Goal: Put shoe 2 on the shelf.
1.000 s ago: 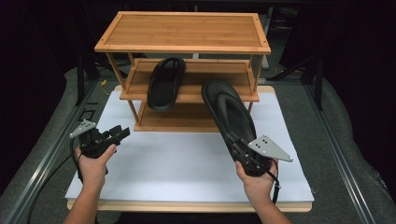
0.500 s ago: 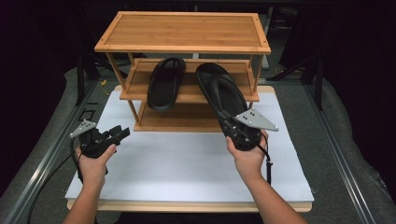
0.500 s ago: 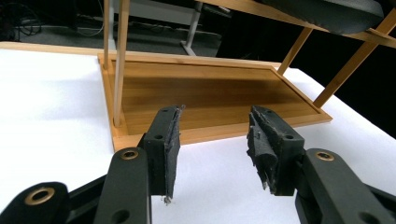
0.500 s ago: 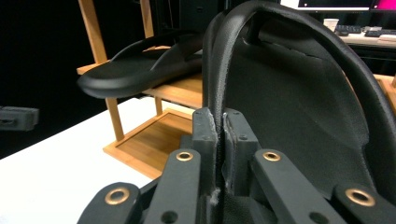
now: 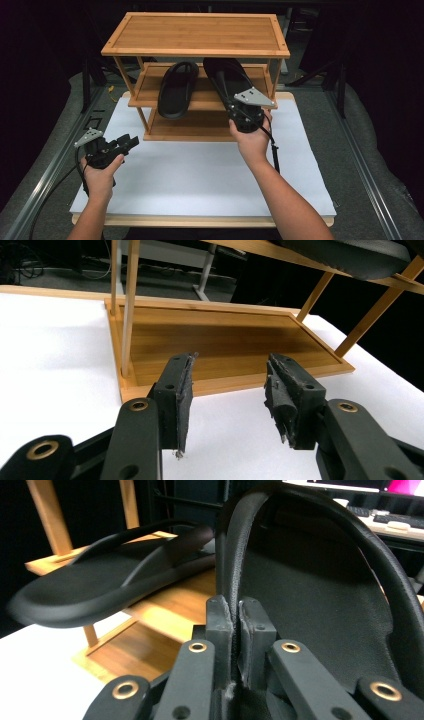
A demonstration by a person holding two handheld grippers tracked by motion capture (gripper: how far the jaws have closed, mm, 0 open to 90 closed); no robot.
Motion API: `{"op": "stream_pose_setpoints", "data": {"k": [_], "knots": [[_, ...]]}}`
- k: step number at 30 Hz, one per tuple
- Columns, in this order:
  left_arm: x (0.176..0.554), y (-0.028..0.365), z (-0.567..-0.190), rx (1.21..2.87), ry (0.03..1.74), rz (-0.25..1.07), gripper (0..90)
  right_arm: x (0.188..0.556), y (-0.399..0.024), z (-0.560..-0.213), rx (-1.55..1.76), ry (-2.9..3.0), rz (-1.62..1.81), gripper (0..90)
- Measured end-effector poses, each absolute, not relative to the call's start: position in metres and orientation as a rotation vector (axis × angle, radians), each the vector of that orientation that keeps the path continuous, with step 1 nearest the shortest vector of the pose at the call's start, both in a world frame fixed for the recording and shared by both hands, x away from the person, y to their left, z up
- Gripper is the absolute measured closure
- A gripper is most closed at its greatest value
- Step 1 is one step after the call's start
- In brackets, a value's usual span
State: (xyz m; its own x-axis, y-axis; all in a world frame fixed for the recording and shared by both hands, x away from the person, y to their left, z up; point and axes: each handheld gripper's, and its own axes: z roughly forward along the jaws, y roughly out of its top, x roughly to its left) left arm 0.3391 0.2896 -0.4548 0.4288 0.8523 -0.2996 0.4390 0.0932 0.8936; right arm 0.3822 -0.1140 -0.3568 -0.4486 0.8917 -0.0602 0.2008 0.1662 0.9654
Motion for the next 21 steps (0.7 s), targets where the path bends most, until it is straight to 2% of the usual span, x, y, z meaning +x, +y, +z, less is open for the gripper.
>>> {"op": "stream_pose_setpoints", "data": {"k": [11, 21], "knots": [[0.34, 0.29, -0.455, 1.533, 1.181, 0.445, 53.3, 0.427, -0.094, -0.356, 1.127, 1.786, 1.247, 84.3], [0.34, 0.291, -0.456, 1.529, 1.184, 0.444, 53.3, 0.451, -0.086, -0.36, 1.166, 1.78, 1.177, 84.3]]}}
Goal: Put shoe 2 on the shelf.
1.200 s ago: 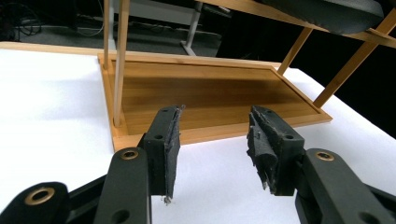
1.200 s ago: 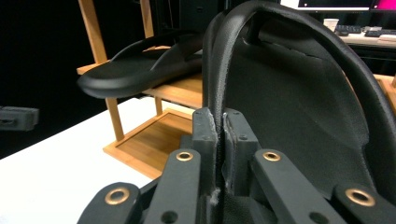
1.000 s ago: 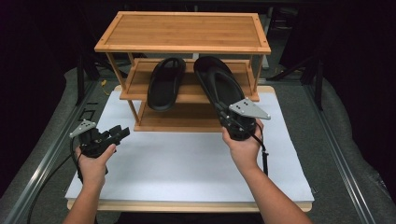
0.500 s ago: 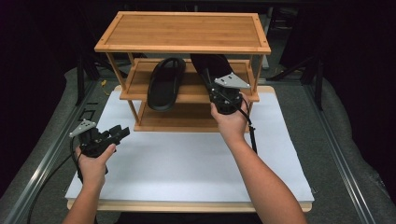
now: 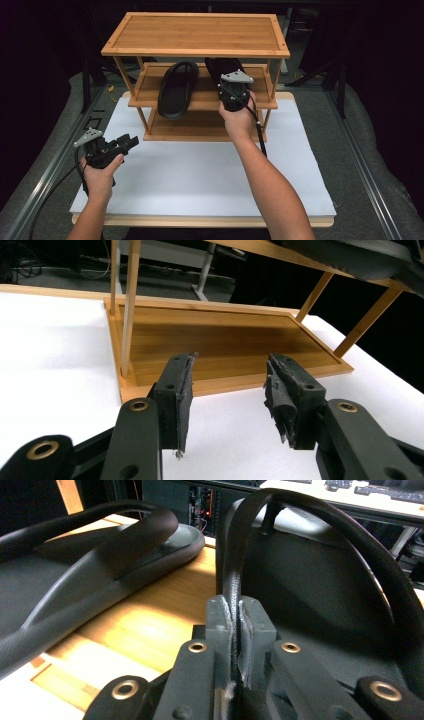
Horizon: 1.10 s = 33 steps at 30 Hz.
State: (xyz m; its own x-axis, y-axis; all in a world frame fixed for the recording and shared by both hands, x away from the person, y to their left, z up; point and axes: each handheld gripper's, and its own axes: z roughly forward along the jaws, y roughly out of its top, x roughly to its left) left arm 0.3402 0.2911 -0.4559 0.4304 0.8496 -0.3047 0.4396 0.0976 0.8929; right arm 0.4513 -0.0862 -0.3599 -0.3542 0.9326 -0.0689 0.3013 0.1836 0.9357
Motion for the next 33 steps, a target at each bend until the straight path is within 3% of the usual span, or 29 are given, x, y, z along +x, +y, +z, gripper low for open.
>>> {"op": "stream_pose_setpoints", "data": {"k": [12, 18, 33], "knots": [[0.342, 0.289, -0.458, 1.539, 1.182, 0.434, 53.3, 0.467, -0.083, -0.358, 1.182, 1.771, 1.219, 83.2], [0.343, 0.289, -0.459, 1.539, 1.183, 0.434, 53.3, 0.464, -0.08, -0.352, 1.111, 1.736, 1.263, 72.4], [0.343, 0.283, -0.457, 1.567, 1.174, 0.457, 52.8, 0.44, -0.083, -0.346, 1.025, 1.73, 1.308, 64.9]]}}
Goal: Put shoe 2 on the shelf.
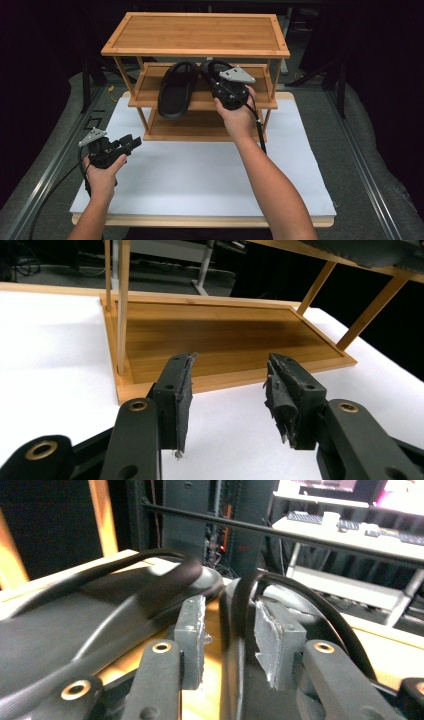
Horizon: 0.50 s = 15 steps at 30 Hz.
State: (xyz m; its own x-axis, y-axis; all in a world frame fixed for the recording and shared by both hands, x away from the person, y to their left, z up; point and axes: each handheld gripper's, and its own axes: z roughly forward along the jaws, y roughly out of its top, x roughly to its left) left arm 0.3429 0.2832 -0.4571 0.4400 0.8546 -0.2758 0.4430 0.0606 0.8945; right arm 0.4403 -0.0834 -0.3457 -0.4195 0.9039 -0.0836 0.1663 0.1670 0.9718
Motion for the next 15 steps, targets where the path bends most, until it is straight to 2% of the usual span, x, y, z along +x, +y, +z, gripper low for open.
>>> {"op": "stream_pose_setpoints", "data": {"k": [8, 11, 15], "knots": [[0.349, 0.27, -0.44, 1.557, 1.16, 0.521, 47.9, 0.405, -0.107, -0.336, 0.94, 1.72, 1.328, 59.0], [0.356, 0.265, -0.427, 1.552, 1.131, 0.539, 51.1, 0.4, -0.123, -0.334, 0.959, 1.749, 1.305, 53.8], [0.366, 0.259, -0.412, 1.545, 1.125, 0.543, 50.1, 0.395, -0.143, -0.339, 1.02, 1.726, 1.306, 47.8]]}}
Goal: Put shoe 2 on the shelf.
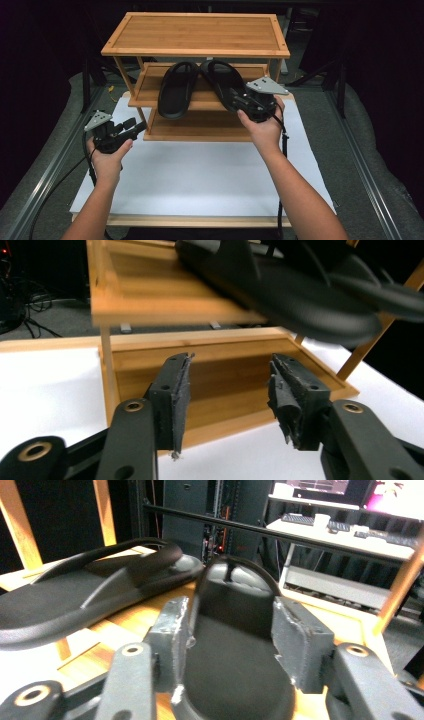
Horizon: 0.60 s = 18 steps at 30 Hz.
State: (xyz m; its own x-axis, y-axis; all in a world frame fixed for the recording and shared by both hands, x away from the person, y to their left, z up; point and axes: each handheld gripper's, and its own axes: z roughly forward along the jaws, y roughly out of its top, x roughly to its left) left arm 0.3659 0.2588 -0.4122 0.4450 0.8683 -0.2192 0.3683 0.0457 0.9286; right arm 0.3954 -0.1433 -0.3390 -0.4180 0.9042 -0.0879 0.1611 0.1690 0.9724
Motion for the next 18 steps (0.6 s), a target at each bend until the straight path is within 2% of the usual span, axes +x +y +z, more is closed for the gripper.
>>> {"op": "stream_pose_setpoints", "data": {"k": [7, 18], "knots": [[0.38, 0.25, -0.394, 1.511, 1.099, 0.503, 50.6, 0.395, -0.167, -0.352, 1.08, 1.714, 1.34, 46.5], [0.394, 0.229, -0.389, 1.538, 1.061, 0.45, 47.1, 0.399, -0.173, -0.362, 1.126, 1.732, 1.344, 42.2]]}}
